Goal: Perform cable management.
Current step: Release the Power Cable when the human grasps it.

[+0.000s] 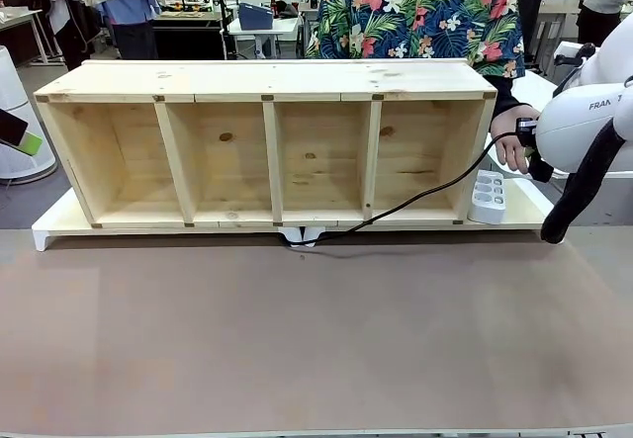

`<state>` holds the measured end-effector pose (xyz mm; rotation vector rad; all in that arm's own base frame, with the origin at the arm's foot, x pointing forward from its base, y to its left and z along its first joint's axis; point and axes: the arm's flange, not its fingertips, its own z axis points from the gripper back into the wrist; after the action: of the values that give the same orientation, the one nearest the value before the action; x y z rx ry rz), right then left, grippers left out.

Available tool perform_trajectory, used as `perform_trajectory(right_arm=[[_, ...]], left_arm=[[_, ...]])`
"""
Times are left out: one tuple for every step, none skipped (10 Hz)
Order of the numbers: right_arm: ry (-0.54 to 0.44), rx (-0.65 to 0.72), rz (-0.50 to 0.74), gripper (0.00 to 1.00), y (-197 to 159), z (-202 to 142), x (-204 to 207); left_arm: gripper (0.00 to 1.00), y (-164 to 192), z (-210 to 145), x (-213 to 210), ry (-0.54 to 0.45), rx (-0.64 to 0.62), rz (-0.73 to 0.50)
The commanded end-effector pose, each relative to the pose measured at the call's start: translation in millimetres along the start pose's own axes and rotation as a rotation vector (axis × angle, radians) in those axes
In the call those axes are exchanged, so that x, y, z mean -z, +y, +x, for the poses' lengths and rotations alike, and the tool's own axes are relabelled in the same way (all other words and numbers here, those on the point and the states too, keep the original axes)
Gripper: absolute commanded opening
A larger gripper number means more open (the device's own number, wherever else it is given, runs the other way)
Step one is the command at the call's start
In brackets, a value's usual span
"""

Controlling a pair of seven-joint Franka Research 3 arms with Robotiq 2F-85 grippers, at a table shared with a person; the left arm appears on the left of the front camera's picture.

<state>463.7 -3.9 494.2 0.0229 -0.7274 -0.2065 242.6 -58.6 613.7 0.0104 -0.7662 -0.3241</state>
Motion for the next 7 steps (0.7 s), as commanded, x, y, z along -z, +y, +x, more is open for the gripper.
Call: perform_trajectory(right_arm=[[-0.004, -0.001, 0.001, 0.15, 1.0, 0.7, -2.7], [-0.004, -0.001, 0.001, 0.15, 1.0, 0.7, -2.7], [-0.004, -0.001, 0.001, 0.15, 1.0, 0.7, -2.7], [-0.004, -0.001, 0.001, 0.15, 1.0, 0.7, -2.7], [0.0, 0.0, 0.0, 0.15, 0.0, 0.0, 0.0], [-0.003, -0.007, 0.004, 0.15, 4.1, -0.6, 1.4], [-0.012, -0.023, 0.008, 0.15, 6.9, -2.3, 1.2]], left_arm=[[1.0, 0.9, 1.0, 0.6, -0.006, -0.004, -0.001], [1.0, 0.9, 1.0, 0.6, -0.006, -0.004, -0.001], [1.0, 0.9, 1.0, 0.6, -0.006, -0.004, -0.001], [1.0, 0.9, 1.0, 0.6, -0.006, -0.004, -0.001], [1.0, 0.9, 1.0, 0.6, -0.006, -0.004, -0.001], [1.0, 0.9, 1.0, 0.6, -0.006, -0.004, -0.001], [1.0, 0.9, 1.0, 0.6, -0.006, -0.004, -0.001]])
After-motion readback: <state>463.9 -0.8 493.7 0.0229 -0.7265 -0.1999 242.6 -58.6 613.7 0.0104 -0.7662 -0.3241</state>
